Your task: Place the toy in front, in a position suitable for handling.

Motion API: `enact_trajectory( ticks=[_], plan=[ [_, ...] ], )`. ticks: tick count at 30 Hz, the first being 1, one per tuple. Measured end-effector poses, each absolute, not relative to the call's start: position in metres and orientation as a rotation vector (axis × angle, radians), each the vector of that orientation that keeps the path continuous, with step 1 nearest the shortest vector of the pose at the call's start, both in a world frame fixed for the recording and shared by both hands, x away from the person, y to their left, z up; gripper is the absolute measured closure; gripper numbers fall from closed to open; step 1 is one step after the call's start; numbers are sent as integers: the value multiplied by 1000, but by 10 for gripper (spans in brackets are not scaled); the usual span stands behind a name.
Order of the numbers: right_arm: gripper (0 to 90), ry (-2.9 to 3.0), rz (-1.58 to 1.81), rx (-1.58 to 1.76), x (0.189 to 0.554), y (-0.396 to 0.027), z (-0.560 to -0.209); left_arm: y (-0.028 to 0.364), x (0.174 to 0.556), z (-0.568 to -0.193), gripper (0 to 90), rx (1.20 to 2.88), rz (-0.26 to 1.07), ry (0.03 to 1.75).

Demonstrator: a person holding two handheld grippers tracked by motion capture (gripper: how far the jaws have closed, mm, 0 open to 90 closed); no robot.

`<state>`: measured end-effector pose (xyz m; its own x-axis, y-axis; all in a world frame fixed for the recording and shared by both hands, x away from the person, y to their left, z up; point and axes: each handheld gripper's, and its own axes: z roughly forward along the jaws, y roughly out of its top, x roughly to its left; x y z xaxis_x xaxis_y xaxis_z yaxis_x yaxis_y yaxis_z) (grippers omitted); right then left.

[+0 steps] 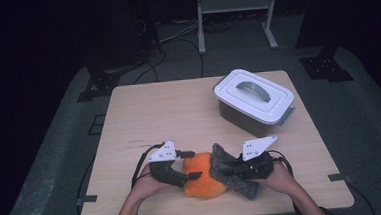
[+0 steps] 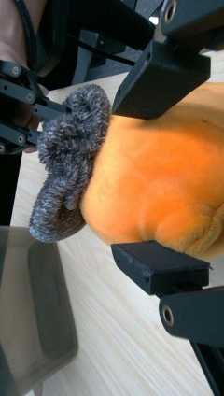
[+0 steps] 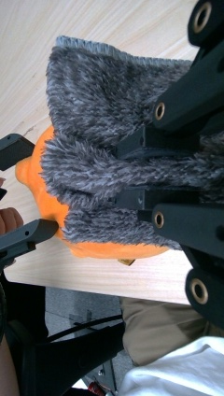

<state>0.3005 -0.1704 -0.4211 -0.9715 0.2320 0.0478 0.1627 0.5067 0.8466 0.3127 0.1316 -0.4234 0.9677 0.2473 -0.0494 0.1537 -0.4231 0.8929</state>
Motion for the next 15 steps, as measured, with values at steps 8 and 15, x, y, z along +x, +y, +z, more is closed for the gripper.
enact_trajectory(
  ticks=[8,15],
  plan=[
    [773,2657,1491,410,308,-189,-420,129,308,-427,354,2036,118,242],
    [772,2639,1528,368,309,-164,-416,131,307,-423,330,2043,116,224]
  ],
)
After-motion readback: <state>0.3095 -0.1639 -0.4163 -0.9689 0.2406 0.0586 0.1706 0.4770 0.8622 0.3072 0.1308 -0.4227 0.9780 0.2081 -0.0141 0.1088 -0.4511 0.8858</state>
